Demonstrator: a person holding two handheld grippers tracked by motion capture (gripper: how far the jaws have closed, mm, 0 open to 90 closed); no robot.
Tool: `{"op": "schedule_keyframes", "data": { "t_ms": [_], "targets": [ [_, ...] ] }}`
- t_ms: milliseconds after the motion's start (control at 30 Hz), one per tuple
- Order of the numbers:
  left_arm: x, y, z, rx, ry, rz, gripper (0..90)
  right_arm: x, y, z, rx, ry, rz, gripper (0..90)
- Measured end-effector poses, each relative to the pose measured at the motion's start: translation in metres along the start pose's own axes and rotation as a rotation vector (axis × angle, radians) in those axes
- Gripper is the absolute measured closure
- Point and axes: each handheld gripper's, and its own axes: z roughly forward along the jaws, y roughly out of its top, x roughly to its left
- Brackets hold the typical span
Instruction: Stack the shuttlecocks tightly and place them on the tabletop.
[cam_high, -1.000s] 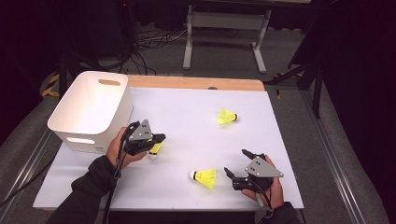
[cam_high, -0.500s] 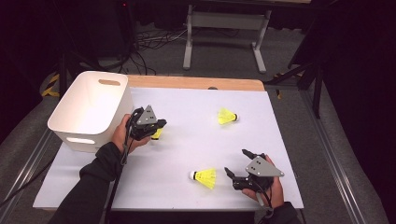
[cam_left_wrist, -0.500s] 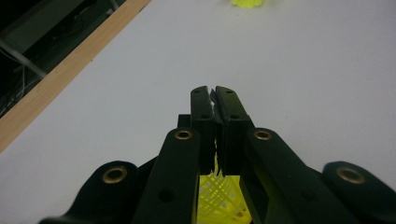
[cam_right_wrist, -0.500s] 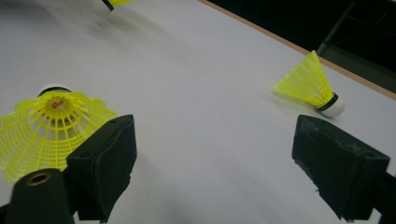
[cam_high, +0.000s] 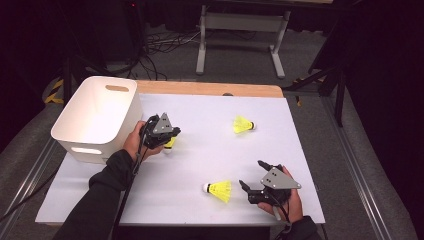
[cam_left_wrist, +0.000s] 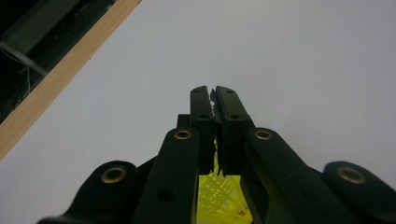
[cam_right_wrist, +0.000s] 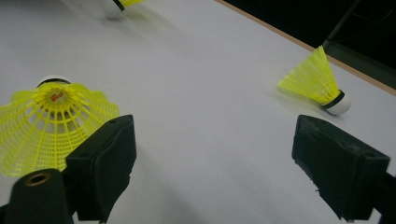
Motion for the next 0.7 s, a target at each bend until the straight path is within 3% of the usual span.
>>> {"op": "schedule_keyframes", "data": {
  "t_ms": [133,333,500,700],
  "targets": [
    [-0.004,0.005,0.001,0.004,0.005,0.031,86.5,0.001,-0.001,0.0,0.007,-0.003,-0.011,14.6],
    [0.004,0.006,0.002,0.003,0.021,0.011,86.5,0.0,-0.001,-0.001,0.002,-0.004,-0.006,14.6],
    [0.008,0.004,0.006,0.033,0.053,0.032,86.0,0.001,-0.001,0.0,0.01,-0.004,-0.012,14.6],
    [0.017,-0.001,0.01,0.016,0.061,-0.016,85.4,0.001,-0.001,0.001,0.017,-0.006,-0.011,14.6]
  ]
}}
